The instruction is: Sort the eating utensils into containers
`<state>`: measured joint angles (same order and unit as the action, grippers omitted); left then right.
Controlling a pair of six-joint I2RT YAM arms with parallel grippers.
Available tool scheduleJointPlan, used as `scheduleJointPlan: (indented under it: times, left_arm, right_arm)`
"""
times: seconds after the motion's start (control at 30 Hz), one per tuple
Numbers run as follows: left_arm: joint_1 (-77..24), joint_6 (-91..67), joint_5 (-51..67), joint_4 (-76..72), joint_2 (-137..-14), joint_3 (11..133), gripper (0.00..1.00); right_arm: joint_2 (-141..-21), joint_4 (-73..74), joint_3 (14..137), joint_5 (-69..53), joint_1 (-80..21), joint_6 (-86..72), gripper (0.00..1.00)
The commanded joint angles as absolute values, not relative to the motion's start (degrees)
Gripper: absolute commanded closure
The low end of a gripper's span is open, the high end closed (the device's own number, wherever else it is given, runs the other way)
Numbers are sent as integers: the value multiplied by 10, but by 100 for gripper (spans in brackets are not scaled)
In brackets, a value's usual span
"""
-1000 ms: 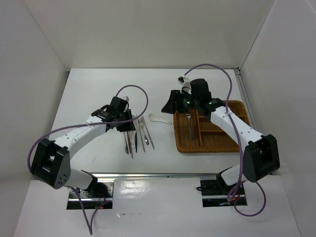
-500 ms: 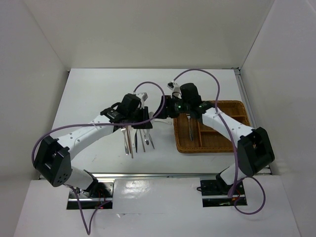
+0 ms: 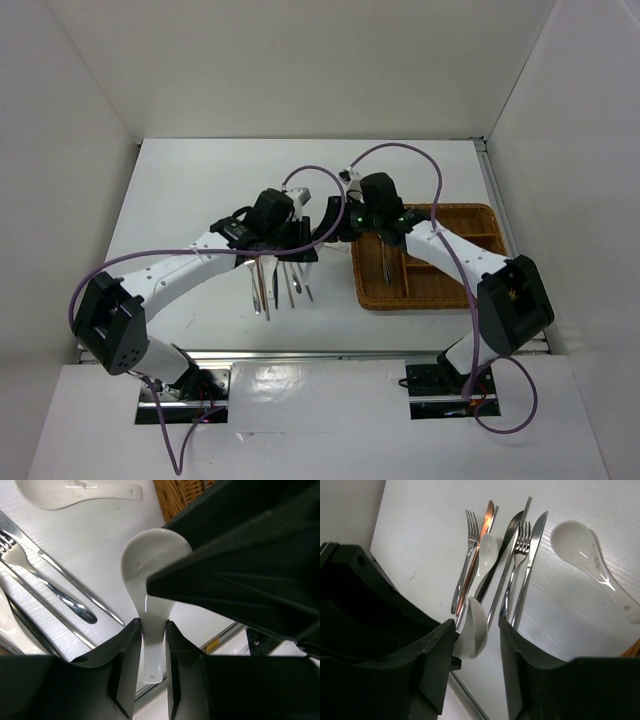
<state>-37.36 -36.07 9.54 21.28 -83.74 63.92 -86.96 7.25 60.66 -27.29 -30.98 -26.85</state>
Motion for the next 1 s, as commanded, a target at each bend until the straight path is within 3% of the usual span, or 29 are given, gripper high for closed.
scheduleJointPlan:
  times: [0.0, 0.1, 0.13, 0.27, 0.4, 0.43, 0.57, 0.7, 0.8, 0.97]
  left_arm:
    - [-377, -350, 107, 187, -837, 657, 84]
    - [-382, -350, 107, 182, -837, 651, 84]
    - [-382, -350, 107, 182, -837, 651, 84]
    - [-382, -350, 95, 189, -837, 651, 83]
    - [-382, -350, 83, 194, -842, 657, 68]
    - [-382, -350, 73, 199, -834, 657, 56]
    - [-382, -343, 39, 213, -814, 662, 30]
    - [-365, -331, 25, 222, -789, 663, 21]
    - [-345, -337, 44, 208, -781, 640, 19]
    - [-295, -331, 61, 200, -775, 617, 19]
  right_arm:
    - [-886, 46, 607, -247, -314, -274, 53]
    - [-891, 52, 613, -247, -314, -274, 65]
    - [-891, 52, 613, -247, -314, -279, 77]
    - [-897, 75, 632, -236, -314, -297, 100]
    - [-897, 105, 646, -194, -314, -310, 100]
    - [-897, 136, 662, -171, -314, -310, 100]
    - [-884, 206, 689, -70, -266, -305, 100]
    - [-846, 222, 679, -68, -161, -294, 100]
    - [-820, 222, 664, -76, -81, -294, 100]
    - [-802, 242, 645, 20, 2, -282, 100]
